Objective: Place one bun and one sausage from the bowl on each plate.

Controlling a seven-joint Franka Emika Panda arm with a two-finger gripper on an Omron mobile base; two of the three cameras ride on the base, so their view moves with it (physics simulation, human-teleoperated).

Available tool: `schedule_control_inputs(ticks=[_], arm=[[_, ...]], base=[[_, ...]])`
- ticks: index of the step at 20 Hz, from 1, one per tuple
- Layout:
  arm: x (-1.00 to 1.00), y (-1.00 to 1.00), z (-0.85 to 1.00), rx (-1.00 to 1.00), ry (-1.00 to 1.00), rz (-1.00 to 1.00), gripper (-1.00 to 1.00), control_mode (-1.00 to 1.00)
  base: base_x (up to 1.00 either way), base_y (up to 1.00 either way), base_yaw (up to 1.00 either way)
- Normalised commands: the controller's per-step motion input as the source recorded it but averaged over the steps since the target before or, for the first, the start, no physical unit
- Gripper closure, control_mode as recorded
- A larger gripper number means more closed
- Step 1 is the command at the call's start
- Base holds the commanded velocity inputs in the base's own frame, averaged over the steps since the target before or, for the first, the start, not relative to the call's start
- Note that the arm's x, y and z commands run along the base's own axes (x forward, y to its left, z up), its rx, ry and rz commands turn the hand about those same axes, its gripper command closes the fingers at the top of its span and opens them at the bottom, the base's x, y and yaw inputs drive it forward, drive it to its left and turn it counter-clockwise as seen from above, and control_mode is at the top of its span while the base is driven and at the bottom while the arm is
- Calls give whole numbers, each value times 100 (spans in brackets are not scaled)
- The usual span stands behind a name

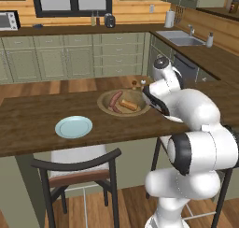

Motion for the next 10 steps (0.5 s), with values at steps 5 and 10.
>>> schedule_control_inputs(ticks=[5, 10], arm=[[86, 99, -81, 9, 35, 4, -100, -100], [44, 33, -36, 0, 5, 4, -100, -100]], base=[[0, 0, 0], [0, 0, 0]])
